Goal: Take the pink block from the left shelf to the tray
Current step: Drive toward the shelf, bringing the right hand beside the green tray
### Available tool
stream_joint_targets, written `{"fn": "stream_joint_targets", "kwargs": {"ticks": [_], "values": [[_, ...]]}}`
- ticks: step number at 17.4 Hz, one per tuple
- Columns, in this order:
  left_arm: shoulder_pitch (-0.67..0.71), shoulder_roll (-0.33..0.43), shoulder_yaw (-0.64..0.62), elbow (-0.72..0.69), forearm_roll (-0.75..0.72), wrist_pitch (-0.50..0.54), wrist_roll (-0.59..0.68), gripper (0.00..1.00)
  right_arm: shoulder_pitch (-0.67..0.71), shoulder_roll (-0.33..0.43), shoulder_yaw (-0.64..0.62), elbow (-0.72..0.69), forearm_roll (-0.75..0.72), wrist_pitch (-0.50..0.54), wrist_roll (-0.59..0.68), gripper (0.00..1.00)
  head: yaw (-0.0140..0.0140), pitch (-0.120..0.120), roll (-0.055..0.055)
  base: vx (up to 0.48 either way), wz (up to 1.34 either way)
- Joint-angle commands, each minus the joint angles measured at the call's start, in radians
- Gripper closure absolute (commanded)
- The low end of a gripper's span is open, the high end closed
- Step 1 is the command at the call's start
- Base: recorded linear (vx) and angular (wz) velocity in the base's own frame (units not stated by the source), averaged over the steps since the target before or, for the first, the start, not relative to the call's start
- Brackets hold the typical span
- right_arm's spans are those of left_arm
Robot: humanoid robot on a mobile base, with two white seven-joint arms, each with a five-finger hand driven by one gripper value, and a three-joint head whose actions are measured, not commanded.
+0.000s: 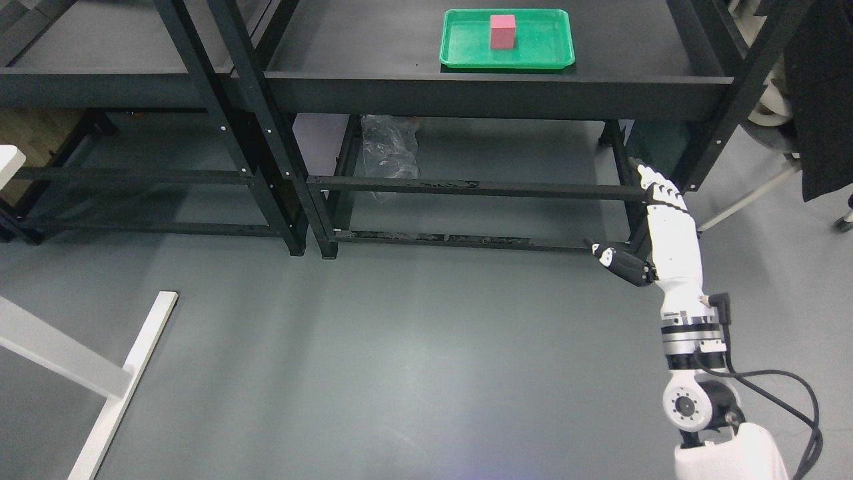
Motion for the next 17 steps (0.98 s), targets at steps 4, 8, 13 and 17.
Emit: {"fn": "stream_joint_targets", "kwargs": {"ticks": [4,8,13,17], "values": [[0.020,0.017,0.000,-0.017,0.000,0.000,0.000,0.00,0.008,0.005,-0.015,-0.003,-0.021,-0.004,-0.111,0.01,0.0000,0.000,0.000,0.209,0.06],[0.020,0.017,0.000,-0.017,0.000,0.000,0.000,0.00,-0.003,0.005,-0.015,-0.003,-0.021,-0.001,-0.103,0.01,0.0000,0.000,0.000,0.223,0.07],[0.020,0.017,0.000,-0.017,0.000,0.000,0.000,0.00,-0.005,0.005,-0.015,-0.001,-0.022,0.002,-0.097,0.00,0.0000,0.000,0.000,0.225,0.07],[0.020,0.017,0.000,-0.017,0.000,0.000,0.000,0.00,-0.006,0.005,-0.022,-0.001,-0.065,0.014,-0.097,0.00,0.0000,0.000,0.000,0.224,0.08]]}}
